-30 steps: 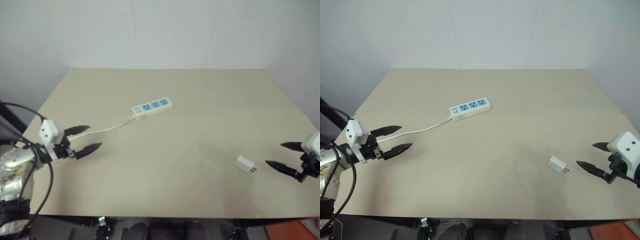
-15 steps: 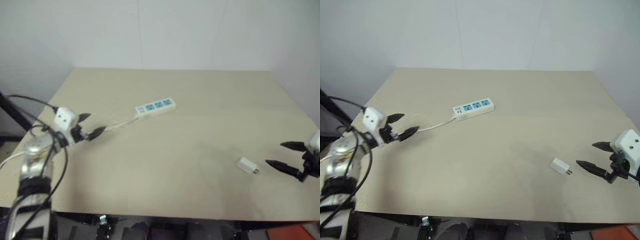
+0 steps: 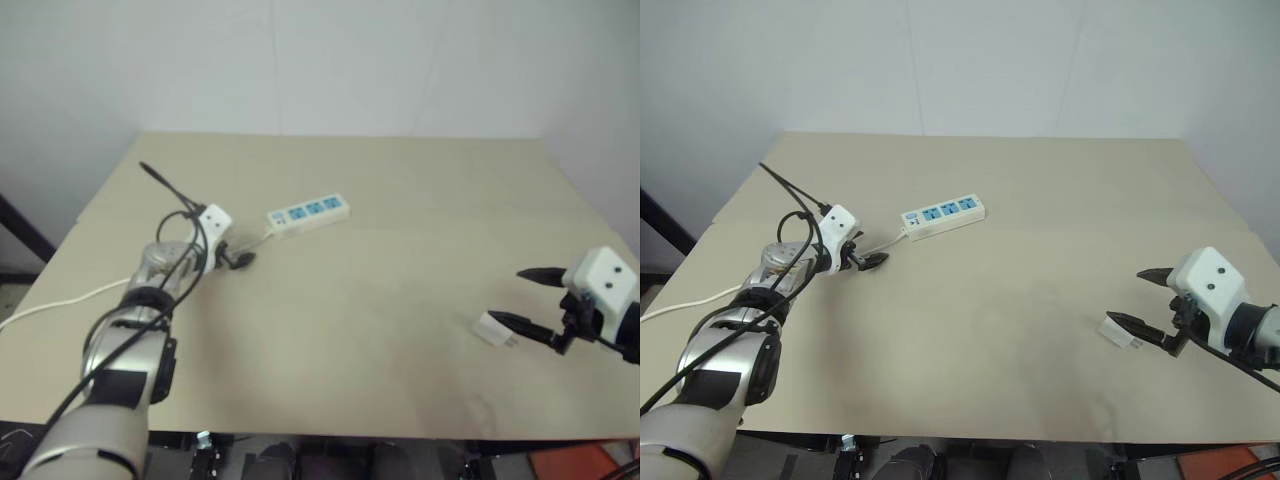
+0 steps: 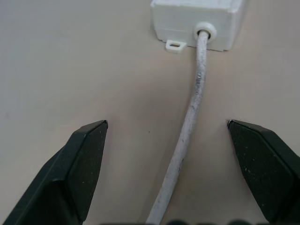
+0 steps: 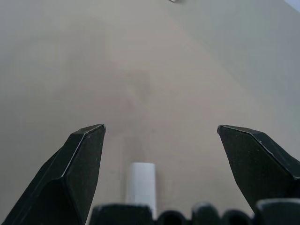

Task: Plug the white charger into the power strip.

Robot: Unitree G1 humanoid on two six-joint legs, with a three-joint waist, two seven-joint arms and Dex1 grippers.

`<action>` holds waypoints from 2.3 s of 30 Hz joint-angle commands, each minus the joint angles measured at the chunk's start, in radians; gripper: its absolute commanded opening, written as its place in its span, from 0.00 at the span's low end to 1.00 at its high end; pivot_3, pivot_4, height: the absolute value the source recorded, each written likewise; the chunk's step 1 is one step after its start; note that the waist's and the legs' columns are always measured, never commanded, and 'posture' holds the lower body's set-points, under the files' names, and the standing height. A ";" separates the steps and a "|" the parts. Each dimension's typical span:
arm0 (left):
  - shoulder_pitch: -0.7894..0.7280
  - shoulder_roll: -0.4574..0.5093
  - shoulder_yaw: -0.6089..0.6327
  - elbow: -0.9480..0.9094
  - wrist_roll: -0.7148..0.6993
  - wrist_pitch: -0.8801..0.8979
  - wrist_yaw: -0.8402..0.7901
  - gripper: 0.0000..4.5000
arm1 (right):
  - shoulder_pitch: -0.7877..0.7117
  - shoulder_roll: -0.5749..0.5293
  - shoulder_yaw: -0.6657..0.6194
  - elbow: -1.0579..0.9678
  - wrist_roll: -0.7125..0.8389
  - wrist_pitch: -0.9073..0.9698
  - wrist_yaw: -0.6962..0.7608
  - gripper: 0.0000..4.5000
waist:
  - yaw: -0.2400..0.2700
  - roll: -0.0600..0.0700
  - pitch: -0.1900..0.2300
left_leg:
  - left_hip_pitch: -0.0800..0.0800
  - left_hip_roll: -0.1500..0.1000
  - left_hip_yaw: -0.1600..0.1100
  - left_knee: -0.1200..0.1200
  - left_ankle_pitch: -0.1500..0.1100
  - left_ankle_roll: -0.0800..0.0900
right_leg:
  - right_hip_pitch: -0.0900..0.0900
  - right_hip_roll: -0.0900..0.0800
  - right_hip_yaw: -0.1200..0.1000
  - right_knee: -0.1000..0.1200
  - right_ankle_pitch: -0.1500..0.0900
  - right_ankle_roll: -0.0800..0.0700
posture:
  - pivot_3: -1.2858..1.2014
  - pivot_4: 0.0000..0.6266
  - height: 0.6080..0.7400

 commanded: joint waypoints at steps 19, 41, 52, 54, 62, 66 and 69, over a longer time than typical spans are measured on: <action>0.026 -0.004 0.044 0.010 -0.014 0.077 -0.157 0.01 | 0.013 0.002 -0.012 -0.039 -0.016 0.052 -0.044 1.00 | -0.002 0.000 0.000 | 0.006 0.001 0.000 0.000 -0.002 0.004 | 0.005 0.000 0.000 0.001 -0.001 0.001 | 0.52 0.24 1.00; 0.980 0.162 0.204 -1.575 -0.393 0.702 -0.234 0.07 | -0.075 0.032 0.125 0.047 -0.070 -0.008 -0.072 1.00 | 0.000 0.003 -0.001 | 0.006 0.002 0.001 -0.002 -0.003 0.005 | 0.001 0.003 0.007 0.001 -0.001 -0.001 | 0.52 0.24 1.00; 0.971 0.075 0.293 -1.492 -0.484 0.310 -0.212 0.82 | -0.081 0.030 0.135 0.076 -0.081 -0.048 -0.057 1.00 | 0.002 0.003 -0.001 | 0.001 0.002 0.003 -0.003 -0.001 0.001 | -0.005 0.002 0.009 0.001 0.000 -0.002 | 0.52 0.24 1.00; 0.967 0.046 0.300 -1.472 -0.500 0.269 -0.197 0.97 | -0.074 0.028 0.126 0.076 -0.085 -0.051 -0.059 1.00 | 0.002 0.003 -0.001 | 0.001 0.002 0.004 -0.003 0.000 -0.001 | -0.006 0.002 0.010 0.001 0.000 -0.002 | 0.52 0.24 1.00; 0.895 -0.060 0.280 -1.267 -0.437 0.097 -0.067 0.99 | -0.063 0.030 0.084 0.060 -0.080 -0.038 -0.071 1.00 | 0.002 0.003 -0.002 | 0.001 0.002 0.005 -0.003 -0.002 0.002 | -0.006 0.003 0.011 0.002 0.001 -0.003 | 0.52 0.24 1.00; 0.883 -0.080 0.244 -1.227 -0.465 0.086 -0.115 0.99 | -0.060 0.031 0.071 0.059 -0.085 -0.039 -0.079 1.00 | 0.002 0.003 -0.002 | 0.001 0.002 0.005 -0.003 0.000 0.000 | -0.007 0.002 0.011 0.002 0.001 -0.003 | 0.52 0.24 1.00; 0.896 -0.098 0.223 -1.231 -0.483 0.075 -0.140 0.99 | -0.058 0.037 0.061 0.055 -0.088 -0.038 -0.091 1.00 | 0.001 0.003 -0.002 | 0.001 0.002 0.005 -0.003 0.000 0.000 | -0.007 0.003 0.011 0.002 0.001 -0.003 | 0.52 0.24 1.00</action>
